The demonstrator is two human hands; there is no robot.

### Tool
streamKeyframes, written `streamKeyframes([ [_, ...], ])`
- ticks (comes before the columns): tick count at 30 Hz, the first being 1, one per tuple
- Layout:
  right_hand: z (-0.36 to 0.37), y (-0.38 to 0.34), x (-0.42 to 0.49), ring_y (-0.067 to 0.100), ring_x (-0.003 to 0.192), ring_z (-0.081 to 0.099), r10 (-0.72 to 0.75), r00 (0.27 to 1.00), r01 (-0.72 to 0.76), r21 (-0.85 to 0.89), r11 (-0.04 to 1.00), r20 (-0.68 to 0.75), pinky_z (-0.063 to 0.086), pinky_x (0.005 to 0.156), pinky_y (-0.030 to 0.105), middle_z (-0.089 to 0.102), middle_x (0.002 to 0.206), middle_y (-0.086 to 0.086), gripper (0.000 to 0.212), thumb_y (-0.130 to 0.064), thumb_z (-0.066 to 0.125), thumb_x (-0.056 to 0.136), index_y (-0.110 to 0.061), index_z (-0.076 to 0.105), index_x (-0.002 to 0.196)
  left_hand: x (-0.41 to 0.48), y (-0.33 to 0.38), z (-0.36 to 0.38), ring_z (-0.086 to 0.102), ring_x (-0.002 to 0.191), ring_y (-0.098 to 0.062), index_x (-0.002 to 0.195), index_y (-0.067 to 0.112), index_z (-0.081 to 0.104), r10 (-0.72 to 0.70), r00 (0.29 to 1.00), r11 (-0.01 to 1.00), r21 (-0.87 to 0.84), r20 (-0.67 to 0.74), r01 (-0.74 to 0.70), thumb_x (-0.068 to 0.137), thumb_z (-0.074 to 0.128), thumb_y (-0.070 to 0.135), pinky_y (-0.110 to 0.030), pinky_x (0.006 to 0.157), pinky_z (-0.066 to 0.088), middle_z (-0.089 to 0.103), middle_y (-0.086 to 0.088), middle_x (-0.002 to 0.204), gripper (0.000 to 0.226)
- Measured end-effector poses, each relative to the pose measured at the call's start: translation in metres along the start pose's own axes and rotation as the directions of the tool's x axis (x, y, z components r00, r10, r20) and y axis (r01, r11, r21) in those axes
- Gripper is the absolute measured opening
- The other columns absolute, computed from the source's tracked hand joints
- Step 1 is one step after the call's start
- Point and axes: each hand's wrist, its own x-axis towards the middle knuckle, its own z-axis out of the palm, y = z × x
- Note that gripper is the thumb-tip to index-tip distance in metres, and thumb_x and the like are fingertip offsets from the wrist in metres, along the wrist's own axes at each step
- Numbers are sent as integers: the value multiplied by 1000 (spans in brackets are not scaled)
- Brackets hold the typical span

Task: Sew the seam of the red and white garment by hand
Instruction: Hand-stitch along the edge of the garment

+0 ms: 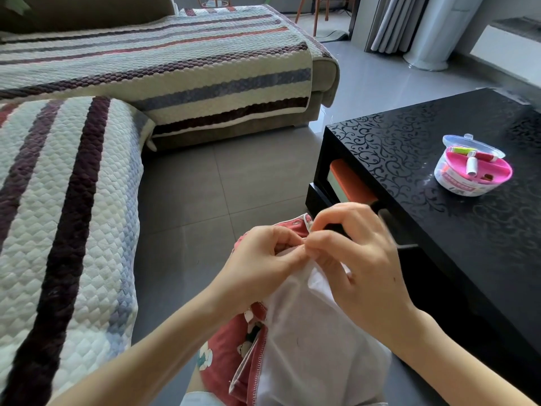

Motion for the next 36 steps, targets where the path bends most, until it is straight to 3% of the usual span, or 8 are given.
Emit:
streamKeyframes([
  [7, -13, -13, 22, 27, 79, 61, -103, 992, 59, 446, 893, 74, 51, 81, 45, 61, 79, 10, 12, -1, 50, 92, -12, 54, 89, -5, -5, 12, 59, 63, 5, 68, 20, 68, -23, 1000, 987, 161, 5, 22, 88, 62, 12, -16, 60, 46, 65, 18, 61, 22],
  [12, -15, 21, 43, 25, 64, 66, 226, 686, -681, 720, -139, 692, 57, 62, 32, 59, 67, 12, 6, -10, 49, 91, -9, 49, 86, -5, -4, -1, 61, 72, -5, 81, 15, 75, -161, 978, 979, -105, 136, 176, 88, 66, 11, -22, 72, 48, 71, 4, 75, 12],
  [14, -14, 51, 49, 11, 46, 51, 256, 573, -733, 627, -265, 779, 45, 42, 19, 48, 56, 2, 5, -9, 51, 85, -11, 48, 82, -5, -4, -8, 62, 71, -6, 81, 14, 75, -196, 958, 960, -157, 208, 231, 87, 65, 7, -21, 71, 49, 71, 1, 75, 14],
  [17, 5, 112, 53, 4, 39, 32, 535, 468, -762, 628, -159, 703, 24, 37, 14, 38, 52, -4, 15, -7, 44, 90, -15, 44, 78, -8, -2, -17, 63, 67, -7, 86, 3, 73, -184, 924, 918, -277, 335, 284, 85, 66, 5, -16, 65, 52, 71, -4, 77, 8],
  [21, 23, 208, 12, 5, 40, 36, 925, 322, -928, 262, 266, 203, 23, 36, 16, 44, 66, 5, 21, -10, 44, 96, -20, 49, 78, -14, 5, -28, 65, 65, -6, 80, 10, 77, -98, 900, 894, -359, 425, 267, 80, 69, 5, -15, 59, 52, 71, -3, 75, 9],
  [24, 25, 230, -16, 17, 62, 46, 962, 274, -958, 89, 272, 16, 36, 52, 25, 55, 85, 10, 11, -14, 50, 90, -19, 55, 81, -16, 9, -31, 65, 65, -5, 77, 13, 77, -74, 903, 895, -370, 423, 247, 78, 67, 8, -14, 59, 50, 71, 0, 73, 11],
  [31, -5, 84, 38, 4, 53, 32, 424, 641, -762, 469, 446, 640, 24, 51, 17, 42, 51, -13, 18, -31, 66, 85, -15, 73, 85, -10, 8, -29, 65, 63, -4, 77, 12, 77, -105, 898, 892, -359, 428, 276, 78, 64, 6, -14, 58, 50, 71, 0, 72, 14],
  [36, -18, 35, 38, 16, 78, 56, 82, 526, -717, 390, 577, 846, 42, 73, 29, 67, 81, 23, 25, -39, 73, 77, -14, 76, 81, -10, 9, -29, 62, 64, -2, 79, 14, 78, -83, 903, 909, -341, 421, 242, 79, 65, 7, -12, 60, 48, 70, 3, 72, 15],
])
